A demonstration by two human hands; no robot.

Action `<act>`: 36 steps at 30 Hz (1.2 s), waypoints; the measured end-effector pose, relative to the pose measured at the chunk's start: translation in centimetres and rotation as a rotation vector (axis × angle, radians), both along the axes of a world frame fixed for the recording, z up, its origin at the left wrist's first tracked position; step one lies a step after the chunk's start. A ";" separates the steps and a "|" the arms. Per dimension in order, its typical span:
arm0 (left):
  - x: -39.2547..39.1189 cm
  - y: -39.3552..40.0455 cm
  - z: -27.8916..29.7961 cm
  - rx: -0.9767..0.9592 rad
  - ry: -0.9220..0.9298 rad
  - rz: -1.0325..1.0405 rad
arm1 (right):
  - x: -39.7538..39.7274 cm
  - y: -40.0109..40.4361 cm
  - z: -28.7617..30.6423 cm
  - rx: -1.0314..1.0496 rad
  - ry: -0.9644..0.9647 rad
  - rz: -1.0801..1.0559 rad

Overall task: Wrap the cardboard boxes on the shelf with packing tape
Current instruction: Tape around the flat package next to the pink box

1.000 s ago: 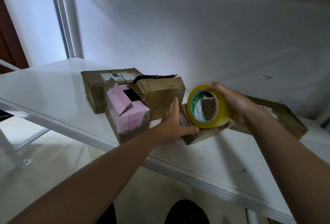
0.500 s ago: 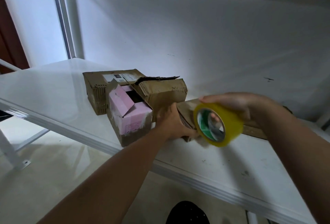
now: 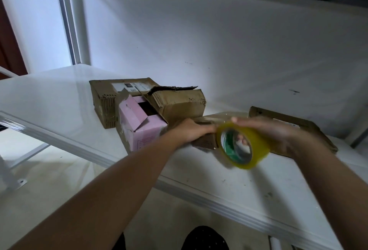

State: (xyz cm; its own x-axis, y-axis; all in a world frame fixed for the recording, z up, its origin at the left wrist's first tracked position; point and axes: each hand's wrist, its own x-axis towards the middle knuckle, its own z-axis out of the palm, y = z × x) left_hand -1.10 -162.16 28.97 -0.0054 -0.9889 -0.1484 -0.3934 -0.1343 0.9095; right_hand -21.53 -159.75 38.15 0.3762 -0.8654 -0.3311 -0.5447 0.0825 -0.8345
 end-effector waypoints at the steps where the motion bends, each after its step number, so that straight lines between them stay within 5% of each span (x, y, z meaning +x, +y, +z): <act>1: 0.1 0.2 0.3 0.065 0.032 -0.010 | 0.1 -0.3 1.1 -0.051 -0.059 -0.012; 5: -1.3 1.0 0.0 0.167 0.164 0.107 | 1.7 -1.3 3.8 -0.136 -0.136 -0.076; 8: -2.2 2.4 -0.7 -0.111 -0.150 0.177 | 2.7 -1.3 3.7 -0.083 -0.097 -0.070; 11: -0.6 2.8 -1.0 -0.360 -0.244 0.072 | 3.8 -1.5 3.3 -0.074 -0.087 -0.059; 15: 0.2 2.8 -0.3 -0.450 -0.481 -0.093 | 4.7 -1.6 3.2 -0.089 -0.098 -0.048; 21: -1.3 1.8 -0.2 -0.551 -0.776 -0.024 | 4.8 -0.7 3.0 -0.205 -0.066 -0.074; 26: -1.6 0.6 0.2 -0.369 -0.746 0.005 | 3.7 0.1 2.5 -0.123 0.164 -0.080; 36: 0.2 -0.7 -0.1 -0.359 -0.717 -0.089 | 2.0 0.6 -2.7 -0.091 0.065 -0.046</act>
State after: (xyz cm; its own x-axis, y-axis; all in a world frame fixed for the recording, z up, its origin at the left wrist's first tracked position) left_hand -0.93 -162.83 28.84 -0.1101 -0.9773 0.1809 -0.8930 0.1772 0.4137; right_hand -19.57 -159.14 35.42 0.3157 -0.9089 -0.2726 -0.5955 0.0339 -0.8026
